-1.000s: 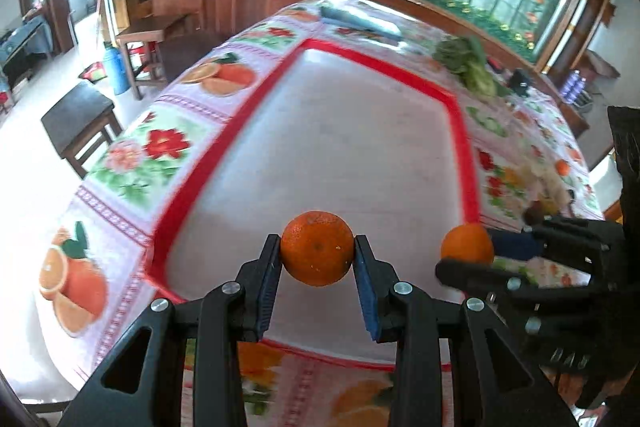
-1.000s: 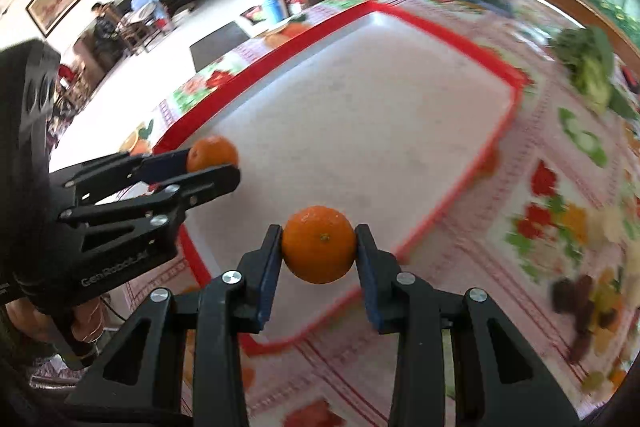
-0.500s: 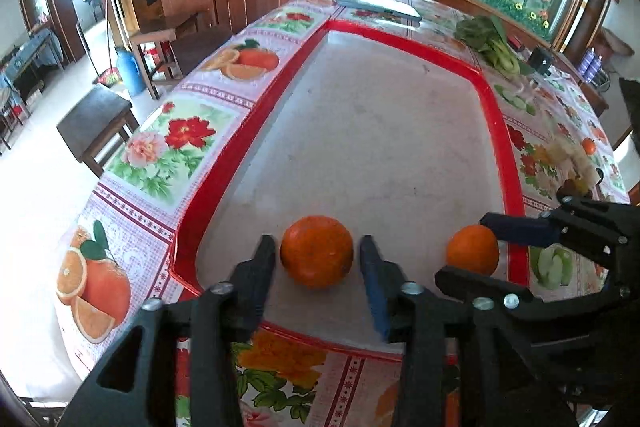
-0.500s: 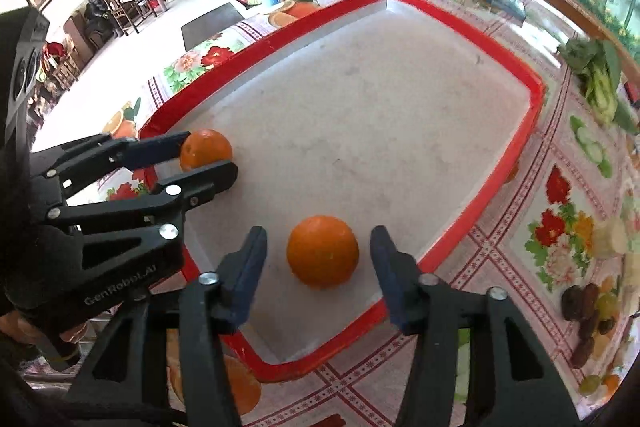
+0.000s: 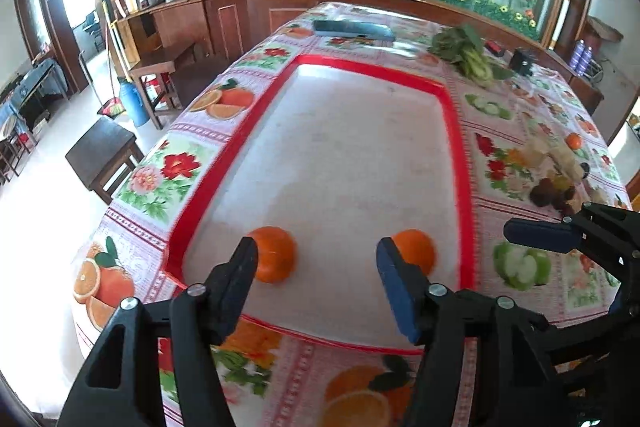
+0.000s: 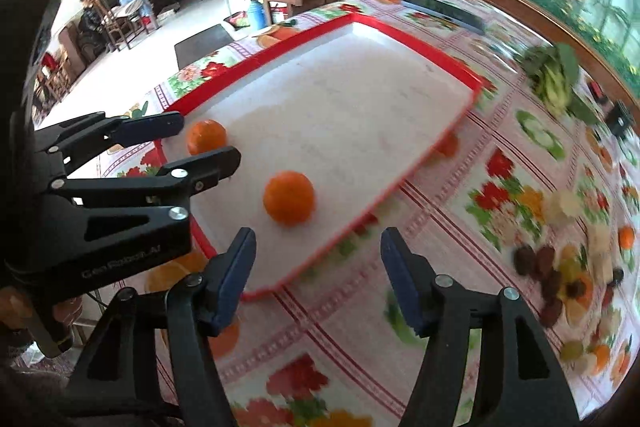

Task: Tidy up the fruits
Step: 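Open both tools to drop the oranges into the tray, then move both open tools back over the fruit on the table, then grasp an orange with the right tool while the left tool grasps a beige cylinder piece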

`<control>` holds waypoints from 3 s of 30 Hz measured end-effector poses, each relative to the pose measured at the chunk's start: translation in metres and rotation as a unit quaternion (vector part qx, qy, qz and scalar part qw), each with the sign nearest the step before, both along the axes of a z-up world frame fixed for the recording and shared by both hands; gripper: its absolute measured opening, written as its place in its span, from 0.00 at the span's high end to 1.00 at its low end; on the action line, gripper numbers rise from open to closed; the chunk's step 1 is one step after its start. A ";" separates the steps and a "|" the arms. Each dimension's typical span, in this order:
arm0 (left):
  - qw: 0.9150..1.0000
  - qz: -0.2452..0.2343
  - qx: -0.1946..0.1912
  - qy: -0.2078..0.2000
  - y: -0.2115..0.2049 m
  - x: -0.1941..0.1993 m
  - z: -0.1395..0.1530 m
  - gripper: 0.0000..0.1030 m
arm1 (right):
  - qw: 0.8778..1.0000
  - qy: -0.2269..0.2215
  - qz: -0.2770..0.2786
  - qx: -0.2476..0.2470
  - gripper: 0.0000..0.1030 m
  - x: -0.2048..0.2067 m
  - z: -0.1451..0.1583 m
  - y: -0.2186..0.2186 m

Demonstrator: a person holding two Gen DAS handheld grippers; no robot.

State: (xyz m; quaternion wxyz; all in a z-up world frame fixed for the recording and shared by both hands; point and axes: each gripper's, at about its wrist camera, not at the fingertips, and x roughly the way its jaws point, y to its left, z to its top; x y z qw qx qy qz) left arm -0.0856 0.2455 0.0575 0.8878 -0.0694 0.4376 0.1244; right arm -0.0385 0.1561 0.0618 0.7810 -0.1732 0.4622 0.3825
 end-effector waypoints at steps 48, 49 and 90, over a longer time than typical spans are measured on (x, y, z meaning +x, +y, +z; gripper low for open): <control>0.979 -0.168 -0.047 0.106 -0.182 0.045 -0.033 0.39 | 0.961 0.064 -0.248 0.101 0.33 0.091 -0.026 -0.309; 0.979 -0.167 -0.047 0.107 -0.182 0.044 -0.033 0.39 | 0.961 0.058 -0.249 0.103 0.33 0.091 -0.024 -0.309; 0.976 -0.166 -0.137 0.041 -0.297 0.107 -0.043 0.56 | 0.953 0.058 -0.280 0.105 0.64 0.060 -0.027 -0.366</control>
